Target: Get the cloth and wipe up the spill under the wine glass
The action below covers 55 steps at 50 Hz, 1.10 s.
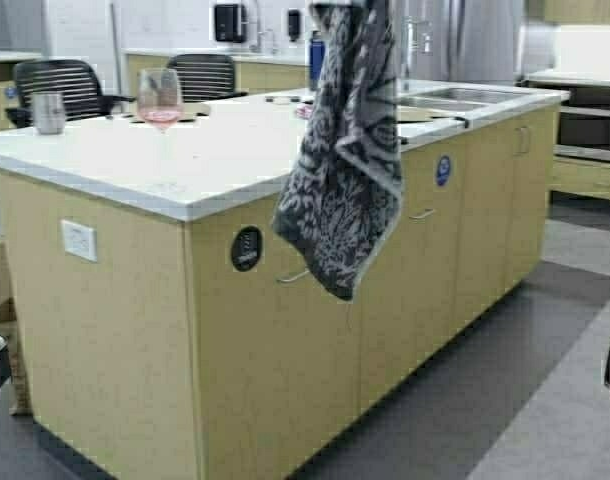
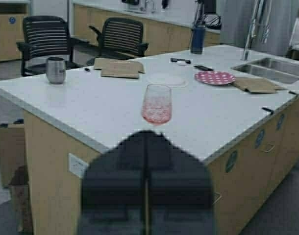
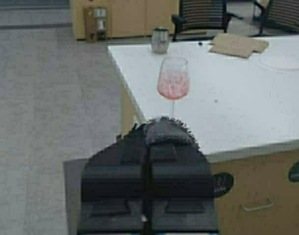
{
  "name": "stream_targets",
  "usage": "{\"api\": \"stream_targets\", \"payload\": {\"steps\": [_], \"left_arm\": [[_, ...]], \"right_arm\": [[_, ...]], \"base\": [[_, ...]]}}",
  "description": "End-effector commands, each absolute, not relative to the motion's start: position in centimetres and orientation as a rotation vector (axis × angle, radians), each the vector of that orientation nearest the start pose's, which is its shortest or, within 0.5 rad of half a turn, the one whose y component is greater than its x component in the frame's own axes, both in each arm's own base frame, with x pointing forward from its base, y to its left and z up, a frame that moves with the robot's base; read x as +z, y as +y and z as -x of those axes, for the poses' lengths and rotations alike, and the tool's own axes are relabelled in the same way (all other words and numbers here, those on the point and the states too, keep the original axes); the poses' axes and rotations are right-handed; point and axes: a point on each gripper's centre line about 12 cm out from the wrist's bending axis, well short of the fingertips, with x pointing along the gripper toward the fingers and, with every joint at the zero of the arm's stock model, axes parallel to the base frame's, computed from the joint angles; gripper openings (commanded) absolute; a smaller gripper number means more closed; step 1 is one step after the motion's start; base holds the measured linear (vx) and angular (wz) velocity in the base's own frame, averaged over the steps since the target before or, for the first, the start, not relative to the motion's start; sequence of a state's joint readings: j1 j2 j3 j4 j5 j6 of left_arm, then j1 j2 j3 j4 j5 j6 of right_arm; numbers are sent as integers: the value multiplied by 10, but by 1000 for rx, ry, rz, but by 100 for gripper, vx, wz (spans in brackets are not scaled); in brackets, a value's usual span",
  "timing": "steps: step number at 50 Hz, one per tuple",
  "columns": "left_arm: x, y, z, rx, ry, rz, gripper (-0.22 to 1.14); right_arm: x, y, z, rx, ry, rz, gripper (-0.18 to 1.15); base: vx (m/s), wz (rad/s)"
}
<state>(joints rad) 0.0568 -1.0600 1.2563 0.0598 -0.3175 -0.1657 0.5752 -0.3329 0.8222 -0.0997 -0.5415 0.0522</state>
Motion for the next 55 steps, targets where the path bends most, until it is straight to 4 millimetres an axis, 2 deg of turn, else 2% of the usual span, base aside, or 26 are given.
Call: {"api": "stream_targets", "payload": {"steps": [1, 6, 10, 17, 26, 38, 48, 55], "left_arm": [[282, 9, -224, 25, -74, 104, 2], [273, 5, -257, 0, -50, 121, 2], [263, -8, -281, -51, -31, 132, 2], [238, -30, -304, -123, 26, 134, 2], [200, -45, -308, -159, 137, 132, 2], [157, -50, -315, -166, 248, 124, 2], [118, -92, -319, -265, 315, 128, 2], [98, -117, -338, -261, 294, 139, 2]], "right_arm": [[316, 191, -281, 629, -129, 6, 6], [316, 191, -281, 630, -130, 5, 6], [315, 191, -281, 628, -129, 6, 6], [311, 189, -278, 629, -118, 8, 6], [310, 187, -276, 629, -120, 5, 6], [309, 187, -275, 629, -119, 5, 6], [309, 187, -275, 629, -120, 4, 6], [311, 187, -275, 630, -134, 0, 6]], "base": [[12, 16], [13, 16], [14, 12], [17, 7], [20, 4], [20, 8], [20, 10], [21, 14]]}}
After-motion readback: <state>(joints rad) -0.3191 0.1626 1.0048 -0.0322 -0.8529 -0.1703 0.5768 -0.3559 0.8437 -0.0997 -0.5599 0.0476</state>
